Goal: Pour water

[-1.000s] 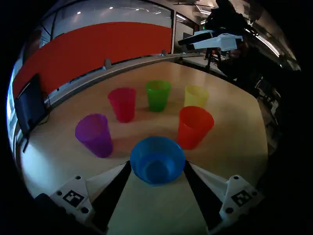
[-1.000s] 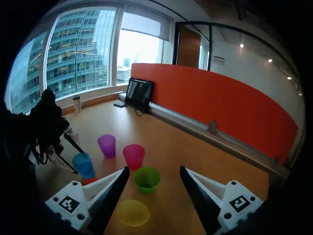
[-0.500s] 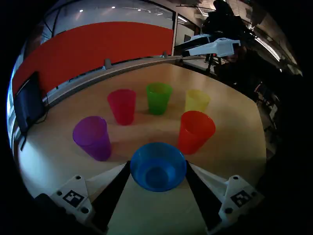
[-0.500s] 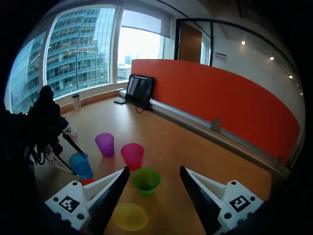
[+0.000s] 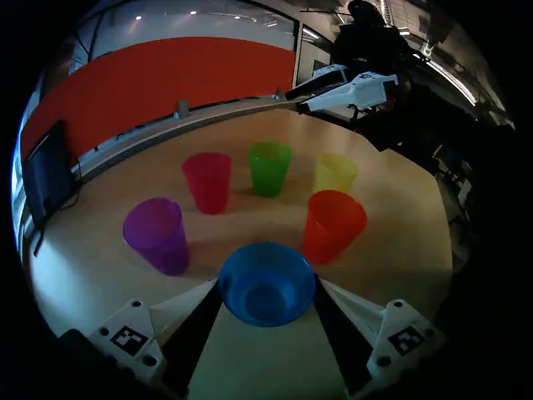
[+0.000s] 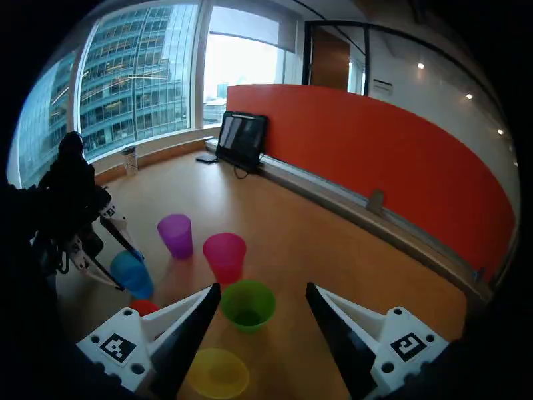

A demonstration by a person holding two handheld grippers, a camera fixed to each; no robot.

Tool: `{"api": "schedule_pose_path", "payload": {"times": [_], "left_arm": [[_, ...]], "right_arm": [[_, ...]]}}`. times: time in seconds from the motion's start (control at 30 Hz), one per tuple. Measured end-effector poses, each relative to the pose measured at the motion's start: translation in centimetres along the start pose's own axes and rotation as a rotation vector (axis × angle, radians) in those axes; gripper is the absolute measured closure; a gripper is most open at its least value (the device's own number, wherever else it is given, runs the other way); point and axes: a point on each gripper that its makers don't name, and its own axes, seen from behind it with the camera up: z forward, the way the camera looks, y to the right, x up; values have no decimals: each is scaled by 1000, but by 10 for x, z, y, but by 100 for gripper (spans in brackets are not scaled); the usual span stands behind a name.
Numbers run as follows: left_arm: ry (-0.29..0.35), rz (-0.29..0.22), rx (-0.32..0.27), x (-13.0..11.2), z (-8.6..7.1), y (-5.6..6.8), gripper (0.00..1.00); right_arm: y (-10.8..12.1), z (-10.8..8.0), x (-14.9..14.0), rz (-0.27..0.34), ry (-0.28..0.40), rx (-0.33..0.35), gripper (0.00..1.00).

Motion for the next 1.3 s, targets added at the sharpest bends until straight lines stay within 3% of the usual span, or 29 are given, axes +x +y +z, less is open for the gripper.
{"api": "schedule_pose_path", "payload": {"times": [0.53,1.3], "left_arm": [[34,-11,26,8,-8,-11,10],[158,-4,81,46,-45,-21,10]], "right_arm": [[-16,34,-38,-11,-118,56,0],[-19,56,-67,-57,-235,59,0]]}}
